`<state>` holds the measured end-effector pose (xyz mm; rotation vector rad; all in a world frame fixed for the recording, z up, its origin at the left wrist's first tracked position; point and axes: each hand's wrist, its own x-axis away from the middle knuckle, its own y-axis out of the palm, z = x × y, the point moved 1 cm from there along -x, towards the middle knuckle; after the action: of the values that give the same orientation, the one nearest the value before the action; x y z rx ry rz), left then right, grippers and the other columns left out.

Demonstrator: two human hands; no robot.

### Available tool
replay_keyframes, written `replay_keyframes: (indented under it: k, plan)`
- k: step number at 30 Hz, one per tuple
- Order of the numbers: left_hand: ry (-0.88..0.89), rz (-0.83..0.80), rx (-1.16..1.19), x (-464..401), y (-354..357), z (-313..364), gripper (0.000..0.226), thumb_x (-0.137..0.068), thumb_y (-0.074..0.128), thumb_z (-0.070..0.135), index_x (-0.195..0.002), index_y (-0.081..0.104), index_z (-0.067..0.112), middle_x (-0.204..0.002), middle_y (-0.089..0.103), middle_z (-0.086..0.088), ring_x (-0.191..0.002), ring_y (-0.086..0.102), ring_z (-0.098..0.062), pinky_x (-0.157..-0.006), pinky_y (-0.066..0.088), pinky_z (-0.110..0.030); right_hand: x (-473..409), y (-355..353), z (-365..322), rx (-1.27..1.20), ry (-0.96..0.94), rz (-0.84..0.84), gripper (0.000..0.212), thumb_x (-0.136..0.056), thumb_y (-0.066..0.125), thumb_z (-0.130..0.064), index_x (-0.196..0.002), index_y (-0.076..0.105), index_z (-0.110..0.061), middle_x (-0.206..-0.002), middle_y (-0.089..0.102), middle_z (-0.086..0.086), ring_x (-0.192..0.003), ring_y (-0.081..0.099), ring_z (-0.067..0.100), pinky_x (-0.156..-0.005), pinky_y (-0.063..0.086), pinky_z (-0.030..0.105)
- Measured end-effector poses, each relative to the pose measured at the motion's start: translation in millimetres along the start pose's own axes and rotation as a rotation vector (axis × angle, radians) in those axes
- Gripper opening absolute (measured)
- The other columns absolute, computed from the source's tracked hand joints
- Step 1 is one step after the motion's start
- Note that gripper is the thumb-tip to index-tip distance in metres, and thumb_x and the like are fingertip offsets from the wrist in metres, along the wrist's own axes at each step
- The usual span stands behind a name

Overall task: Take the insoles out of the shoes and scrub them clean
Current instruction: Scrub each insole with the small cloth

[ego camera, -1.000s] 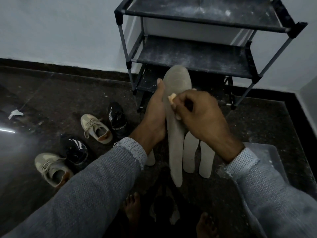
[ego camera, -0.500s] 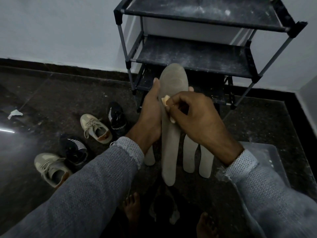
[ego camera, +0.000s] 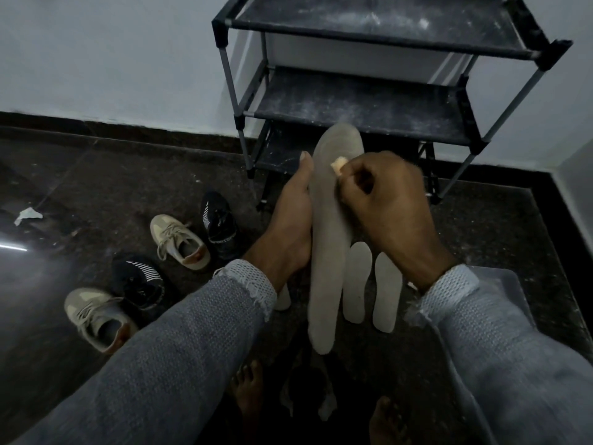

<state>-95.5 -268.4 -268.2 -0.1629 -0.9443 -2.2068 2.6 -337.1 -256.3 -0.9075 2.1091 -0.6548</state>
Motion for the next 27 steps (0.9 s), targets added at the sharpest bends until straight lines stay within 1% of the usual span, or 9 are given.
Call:
replay_keyframes:
  k: [3, 7, 9, 12, 16, 19, 21, 25, 27]
  plan:
    - [0.005, -0.004, -0.019, 0.4, 2.4, -4.0, 0.062, -0.1, 0.027, 0.052, -0.115, 0.063, 0.004, -0.105, 0.07, -0.014, -0.094, 0.067, -0.022, -0.084, 0.055, -0.032, -8.9, -7.6, 15.8, -0.011, 0.084, 0.075, 0.011, -0.09, 0.063, -0.02, -0.092, 0.07, -0.012, -0.084, 0.066, 0.001, -0.072, 0.063, 0.01, -0.068, 0.056, 0.033]
    - [0.008, 0.01, -0.037, -1.8, -1.5, -3.1, 0.061, -0.1, 0.027, 0.052, -0.107, 0.065, 0.005, -0.091, 0.073, -0.011, -0.083, 0.07, -0.019, -0.072, 0.059, -0.027, 2.0, 2.3, -5.5, -0.103, 0.005, -0.028, 0.008, -0.09, 0.065, -0.016, -0.088, 0.072, -0.012, -0.079, 0.065, -0.006, -0.069, 0.061, 0.003, -0.066, 0.051, 0.014]
    - [0.013, 0.013, -0.033, -2.3, -2.9, -1.6, 0.062, -0.1, 0.027, 0.052, -0.107, 0.065, 0.004, -0.091, 0.072, -0.011, -0.085, 0.07, -0.02, -0.072, 0.059, -0.027, 5.3, 6.7, -13.9, -0.142, -0.047, -0.078, 0.008, -0.089, 0.066, -0.017, -0.088, 0.072, -0.012, -0.079, 0.065, -0.005, -0.068, 0.06, 0.002, -0.066, 0.049, 0.012]
    - [0.01, 0.014, -0.037, -0.7, -1.7, -1.4, 0.061, -0.1, 0.026, 0.051, -0.109, 0.065, 0.005, -0.095, 0.073, -0.012, -0.086, 0.071, -0.019, -0.071, 0.059, -0.028, -2.5, 2.2, -0.8, -0.066, -0.006, -0.018, 0.008, -0.089, 0.065, -0.019, -0.088, 0.072, -0.014, -0.081, 0.066, -0.003, -0.069, 0.06, 0.003, -0.065, 0.051, 0.017]
    - [0.002, 0.012, -0.032, 0.7, 3.0, -4.7, 0.062, -0.1, 0.028, 0.053, -0.124, 0.059, 0.004, -0.118, 0.066, -0.018, -0.109, 0.063, -0.029, -0.096, 0.051, -0.044, -9.6, -8.9, 20.5, -0.086, 0.118, 0.08, 0.009, -0.09, 0.064, -0.019, -0.09, 0.071, -0.013, -0.082, 0.068, -0.002, -0.07, 0.064, 0.005, -0.067, 0.057, 0.027]
    - [0.008, 0.013, -0.035, 0.0, 0.9, -5.0, 0.057, -0.101, 0.029, 0.049, -0.115, 0.063, 0.006, -0.098, 0.072, -0.012, -0.089, 0.07, -0.021, -0.08, 0.057, -0.031, -0.3, -1.0, 1.1, -0.13, 0.044, 0.001, 0.01, -0.091, 0.064, -0.018, -0.088, 0.072, -0.013, -0.081, 0.067, -0.005, -0.07, 0.062, 0.003, -0.066, 0.053, 0.019]
    - [0.008, 0.019, -0.032, -0.2, -0.3, -4.4, 0.056, -0.101, 0.03, 0.047, -0.12, 0.061, 0.004, -0.094, 0.072, -0.01, -0.083, 0.07, -0.018, -0.073, 0.058, -0.027, 6.1, 4.2, -13.5, -0.127, -0.047, -0.044, 0.01, -0.09, 0.065, -0.017, -0.087, 0.072, -0.012, -0.079, 0.066, -0.006, -0.069, 0.06, 0.003, -0.068, 0.05, 0.016]
    - [-0.007, 0.028, -0.029, 1.1, 2.6, -2.8, 0.058, -0.101, 0.031, 0.048, -0.128, 0.057, 0.005, -0.107, 0.069, -0.014, -0.092, 0.069, -0.022, -0.074, 0.059, -0.03, -4.5, -4.0, 2.1, -0.048, 0.027, 0.021, 0.01, -0.091, 0.064, -0.02, -0.089, 0.071, -0.014, -0.081, 0.066, -0.004, -0.07, 0.061, 0.004, -0.067, 0.053, 0.02]
    - [-0.036, 0.021, -0.012, 1.4, 5.0, -4.8, 0.059, -0.099, 0.032, 0.051, -0.13, 0.055, 0.006, -0.118, 0.066, -0.017, -0.107, 0.065, -0.028, -0.088, 0.055, -0.042, -10.6, -10.1, 17.0, -0.05, 0.099, 0.076, 0.01, -0.091, 0.063, -0.021, -0.091, 0.07, -0.014, -0.082, 0.067, -0.003, -0.071, 0.063, 0.005, -0.068, 0.056, 0.027]
